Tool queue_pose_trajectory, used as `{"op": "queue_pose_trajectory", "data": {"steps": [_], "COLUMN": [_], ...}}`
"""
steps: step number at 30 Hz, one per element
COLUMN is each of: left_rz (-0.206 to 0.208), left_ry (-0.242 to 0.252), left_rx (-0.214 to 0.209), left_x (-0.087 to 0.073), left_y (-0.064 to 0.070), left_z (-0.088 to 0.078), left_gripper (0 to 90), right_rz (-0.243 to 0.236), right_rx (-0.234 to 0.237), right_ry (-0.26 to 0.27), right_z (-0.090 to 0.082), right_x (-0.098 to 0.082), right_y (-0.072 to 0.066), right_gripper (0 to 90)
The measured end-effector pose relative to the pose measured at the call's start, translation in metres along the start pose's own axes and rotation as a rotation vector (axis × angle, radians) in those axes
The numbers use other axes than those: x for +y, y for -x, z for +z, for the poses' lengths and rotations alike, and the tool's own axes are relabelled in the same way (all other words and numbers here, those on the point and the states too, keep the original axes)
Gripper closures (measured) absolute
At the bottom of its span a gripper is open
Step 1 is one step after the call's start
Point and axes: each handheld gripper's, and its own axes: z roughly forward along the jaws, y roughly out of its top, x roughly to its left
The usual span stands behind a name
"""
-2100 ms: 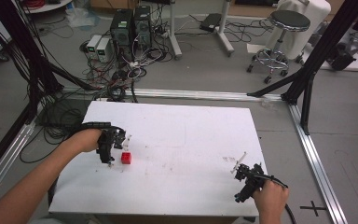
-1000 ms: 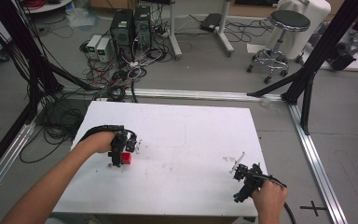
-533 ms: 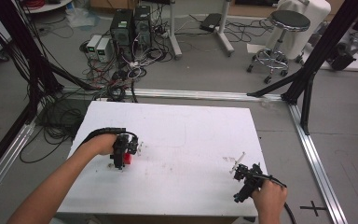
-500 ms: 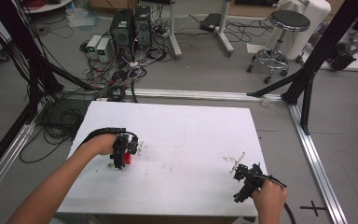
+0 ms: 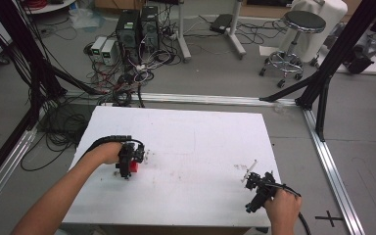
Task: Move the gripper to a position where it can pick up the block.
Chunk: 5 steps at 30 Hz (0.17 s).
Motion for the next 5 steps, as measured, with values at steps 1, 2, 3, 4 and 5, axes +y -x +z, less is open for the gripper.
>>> {"op": "queue_pose_trajectory", "data": {"steps": [1, 2, 3, 4, 5], "left_rz": [0.001, 0.0, 0.0, 0.002, 0.002], "left_ry": [0.001, 0.004, 0.004, 0.009, 0.009], "left_rx": [0.0, 0.001, 0.001, 0.005, 0.005], "left_x": [-0.0003, -0.0007, -0.0007, -0.0011, -0.0011], "left_y": [0.0002, 0.0, 0.0, 0.0, 0.0], "left_z": [0.0001, -0.0003, -0.0003, -0.0018, -0.0018], "left_gripper": [20.3, 20.3, 20.3, 20.4, 20.3], "right_rz": [-0.002, -0.004, -0.004, -0.002, -0.002], "right_rx": [0.0, -0.001, -0.001, -0.002, -0.002], "right_ry": [0.001, 0.001, 0.001, 0.001, 0.003], "right_z": [0.0, -0.0001, -0.0001, 0.0002, 0.0], "right_x": [0.0002, 0.0003, 0.0003, 0.0007, 0.0007], "right_y": [0.0001, 0.0002, 0.0002, -0.0004, -0.0004], "right_gripper": [2.4, 2.5, 2.5, 2.5, 2.4]}}
